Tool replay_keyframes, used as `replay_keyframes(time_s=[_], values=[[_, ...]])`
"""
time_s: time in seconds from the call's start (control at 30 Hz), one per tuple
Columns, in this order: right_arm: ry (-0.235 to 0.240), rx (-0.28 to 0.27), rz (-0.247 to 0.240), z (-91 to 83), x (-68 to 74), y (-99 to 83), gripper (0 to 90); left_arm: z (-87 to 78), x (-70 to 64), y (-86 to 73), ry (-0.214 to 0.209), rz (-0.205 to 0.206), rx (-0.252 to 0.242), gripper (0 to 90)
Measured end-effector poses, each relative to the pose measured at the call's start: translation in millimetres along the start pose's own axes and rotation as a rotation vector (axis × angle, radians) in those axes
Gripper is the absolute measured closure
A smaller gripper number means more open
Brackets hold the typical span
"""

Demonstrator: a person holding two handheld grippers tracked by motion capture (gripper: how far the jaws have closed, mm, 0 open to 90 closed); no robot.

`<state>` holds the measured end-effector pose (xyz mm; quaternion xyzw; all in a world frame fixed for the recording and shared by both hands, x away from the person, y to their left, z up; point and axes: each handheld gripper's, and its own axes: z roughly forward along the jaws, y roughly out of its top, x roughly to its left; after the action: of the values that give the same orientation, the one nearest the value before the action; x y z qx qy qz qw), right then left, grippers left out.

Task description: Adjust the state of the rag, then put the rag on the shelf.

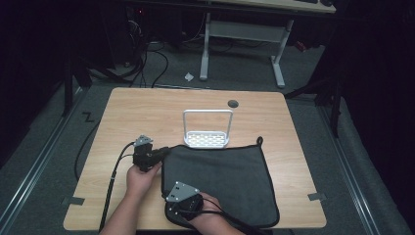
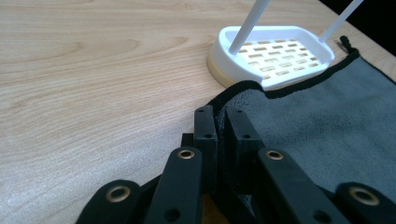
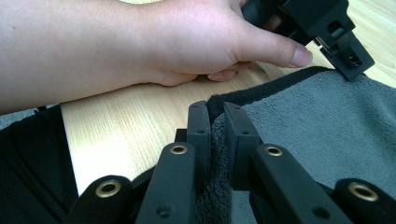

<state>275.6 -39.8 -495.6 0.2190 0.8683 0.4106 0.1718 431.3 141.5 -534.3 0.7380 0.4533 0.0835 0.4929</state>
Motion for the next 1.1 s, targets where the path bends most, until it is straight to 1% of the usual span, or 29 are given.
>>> replay_keyframes(time_s=[0.13,0.17,0.23,0.27,0.3,0.37,0.4,0.43,0.5,0.53,0.57,0.67,0.7,0.73,0.77,0.8,0.9,0.97,1.0,1.07,1.1], values=[[-0.005,-0.005,-0.01,0.4,2.9,0.4,82.8,-0.6,-0.8,-0.2,0.002,0.008,-0.005,84.4],[-0.01,-0.014,-0.013,0.9,3.8,1.1,82.8,-1.5,0.3,-0.1,-0.003,-0.002,-0.013,84.4],[-0.011,-0.016,-0.005,1.9,4.3,2.3,82.8,-1.9,0.9,-0.2,-0.005,-0.006,-0.019,84.6],[-0.014,-0.021,-0.011,2.2,4.2,3.2,82.8,-3.8,3.1,-0.1,-0.011,-0.028,-0.037,84.6],[-0.014,-0.021,-0.011,2.2,4.2,3.2,82.8,-3.8,3.1,-0.1,-0.011,-0.028,-0.037,84.7],[-0.017,-0.036,-0.012,2.5,4.9,7.6,82.8,-6.3,4.5,0.0,-0.018,-0.047,-0.052,84.7],[-0.017,-0.036,-0.012,2.5,4.9,7.6,82.8,-6.3,4.5,0.0,-0.018,-0.047,-0.052,84.7],[-0.016,-0.041,-0.009,2.6,5.8,9.3,82.8,-7.4,5.0,0.1,-0.022,-0.056,-0.052,84.7],[-0.014,-0.051,-0.021,3.6,9.3,14.7,82.8,-13.0,7.9,-0.6,-0.028,-0.096,-0.075,84.9],[-0.014,-0.051,-0.021,3.6,9.3,14.7,82.8,-13.0,7.9,-0.6,-0.028,-0.096,-0.075,85.0],[-0.013,-0.059,-0.034,5.5,12.7,18.1,82.8,-18.2,10.0,-0.5,-0.028,-0.116,-0.095,85.0],[-0.007,-0.07,-0.06,9.3,17.6,24.2,82.8,-28.9,10.4,2.4,-0.011,-0.106,-0.117,85.1],[-0.007,-0.07,-0.06,9.3,17.6,24.2,82.8,-28.9,10.4,2.4,-0.011,-0.106,-0.117,85.2],[0.007,-0.084,-0.061,10.9,21.0,29.3,82.8,-39.3,12.2,3.4,-0.005,-0.115,-0.138,85.2],[0.014,-0.094,-0.06,11.7,22.6,31.4,82.8,-44.8,14.1,3.4,0.002,-0.122,-0.146,85.2],[0.022,-0.099,-0.057,13.0,24.8,33.5,82.7,-50.1,16.4,3.1,0.011,-0.125,-0.15,85.2],[0.038,-0.114,-0.073,18.4,32.2,41.0,82.7,-66.6,24.9,0.8,0.041,-0.127,-0.158,85.1],[0.056,-0.125,-0.073,22.8,37.0,47.1,82.7,-78.6,30.8,-1.7,0.055,-0.141,-0.169,85.1],[0.056,-0.125,-0.073,22.8,37.0,47.1,82.7,-78.6,30.8,-1.7,0.055,-0.141,-0.169,85.2],[0.073,-0.135,-0.082,26.4,42.4,54.2,82.7,-90.5,35.3,-3.2,0.076,-0.148,-0.171,85.1],[0.087,-0.146,-0.092,28.6,47.7,61.9,82.6,-102.2,39.5,-3.2,0.093,-0.148,-0.172,85.1]])
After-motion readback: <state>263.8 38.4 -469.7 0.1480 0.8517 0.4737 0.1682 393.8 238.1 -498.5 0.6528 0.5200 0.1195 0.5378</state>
